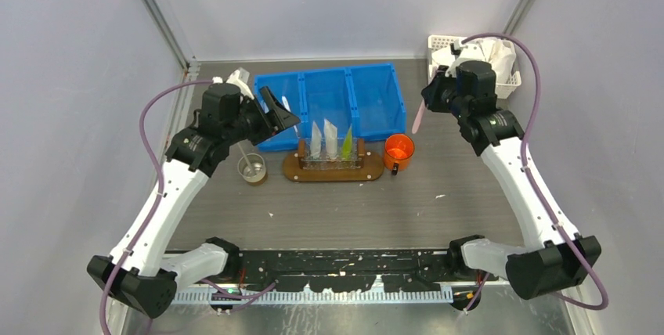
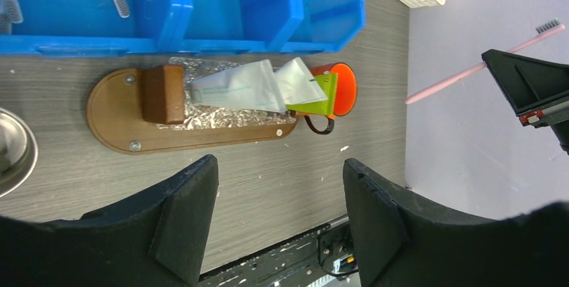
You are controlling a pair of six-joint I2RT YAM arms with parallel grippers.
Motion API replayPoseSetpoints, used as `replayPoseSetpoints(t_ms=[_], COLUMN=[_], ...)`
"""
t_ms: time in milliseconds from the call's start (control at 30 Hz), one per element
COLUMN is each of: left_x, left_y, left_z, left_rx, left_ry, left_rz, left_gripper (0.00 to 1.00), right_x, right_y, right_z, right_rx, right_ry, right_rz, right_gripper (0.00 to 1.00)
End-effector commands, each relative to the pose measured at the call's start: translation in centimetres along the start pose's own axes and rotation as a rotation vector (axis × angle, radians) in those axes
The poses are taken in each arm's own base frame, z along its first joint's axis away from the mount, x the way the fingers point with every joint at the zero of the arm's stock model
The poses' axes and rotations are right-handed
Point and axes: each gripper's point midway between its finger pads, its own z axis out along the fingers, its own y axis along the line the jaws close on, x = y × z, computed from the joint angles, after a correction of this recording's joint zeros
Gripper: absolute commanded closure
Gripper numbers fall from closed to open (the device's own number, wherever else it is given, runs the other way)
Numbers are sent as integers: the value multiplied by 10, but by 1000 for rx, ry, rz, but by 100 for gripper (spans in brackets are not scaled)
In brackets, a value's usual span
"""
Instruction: Prepare toiletry sets of a toothbrush and toothpaste on the tray
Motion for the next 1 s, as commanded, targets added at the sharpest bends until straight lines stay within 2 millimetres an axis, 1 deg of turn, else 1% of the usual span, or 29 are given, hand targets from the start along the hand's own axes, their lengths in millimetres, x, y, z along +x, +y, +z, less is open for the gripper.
replayPoseSetpoints(t_ms=[0,100,133,167,200,233,333,467,533,600,733,800,967], left_x=[-5,-2,-1,0,0,0,1,0,1,1,3,4,8], left_y=[5,10,11,12,13,14,15,13,13,13,15,16,20], left_z=[0,6,7,9,10,11,13,12,12,12,14,15,19], left_rx=[22,24,24,23,22,22,23,31,33,35,33,32,27], left_ry=[-26,-9,-4,-3,-2,0,7,4,5,8,11,12,20], left_rz=[20,8,6,5,3,2,-1,1,-1,-2,-4,-7,-11], left_gripper=[31,31,31,31,31,31,32,32,32,32,32,32,33], right_x=[-1,12,19,21,29,31,49,63,69,71,83,94,123], right_y=[21,16,13,13,11,11,7,-1,-3,-11,-15,-14,-8], right_z=[16,29,34,38,42,47,61,72,76,80,81,81,78], right_rx=[-113,-93,-89,-87,-85,-87,-77,-53,-45,-11,17,46,64], right_ry=[-12,1,8,2,9,10,32,34,34,13,24,34,88], right_rz=[21,25,30,34,41,46,53,55,52,47,18,-24,-76], right_gripper=[95,96,96,97,96,96,96,96,97,97,97,96,91])
